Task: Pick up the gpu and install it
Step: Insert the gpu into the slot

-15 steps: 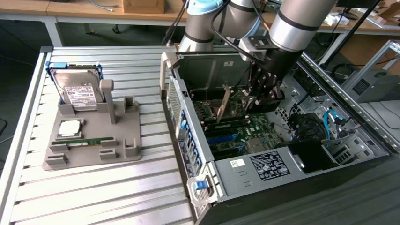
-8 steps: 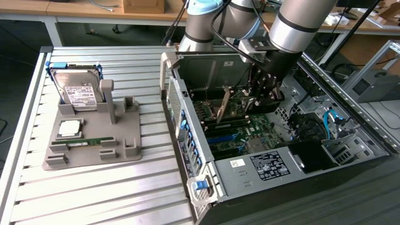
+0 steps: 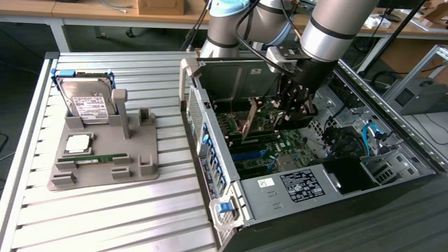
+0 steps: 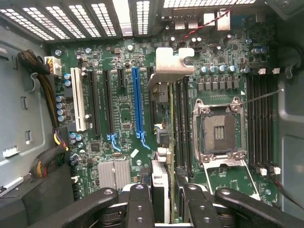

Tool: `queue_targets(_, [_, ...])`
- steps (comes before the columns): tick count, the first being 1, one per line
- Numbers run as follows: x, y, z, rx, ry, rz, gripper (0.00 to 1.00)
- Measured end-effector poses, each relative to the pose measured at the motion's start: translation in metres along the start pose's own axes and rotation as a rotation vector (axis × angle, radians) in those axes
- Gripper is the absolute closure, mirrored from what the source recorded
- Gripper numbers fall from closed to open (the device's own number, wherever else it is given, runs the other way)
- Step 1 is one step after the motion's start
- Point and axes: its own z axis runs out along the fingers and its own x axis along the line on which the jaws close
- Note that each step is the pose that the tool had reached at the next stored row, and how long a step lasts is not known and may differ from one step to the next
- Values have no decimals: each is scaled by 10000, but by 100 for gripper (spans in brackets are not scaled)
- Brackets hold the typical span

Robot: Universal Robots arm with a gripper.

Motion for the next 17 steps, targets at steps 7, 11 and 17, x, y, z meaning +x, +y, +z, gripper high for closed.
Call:
queue_targets(7, [29,18,24,0,0,0,70])
queue_targets(11, [40,39,36,0,1,1,70])
queue_targets(17, [46,76,50,0,1,0,70])
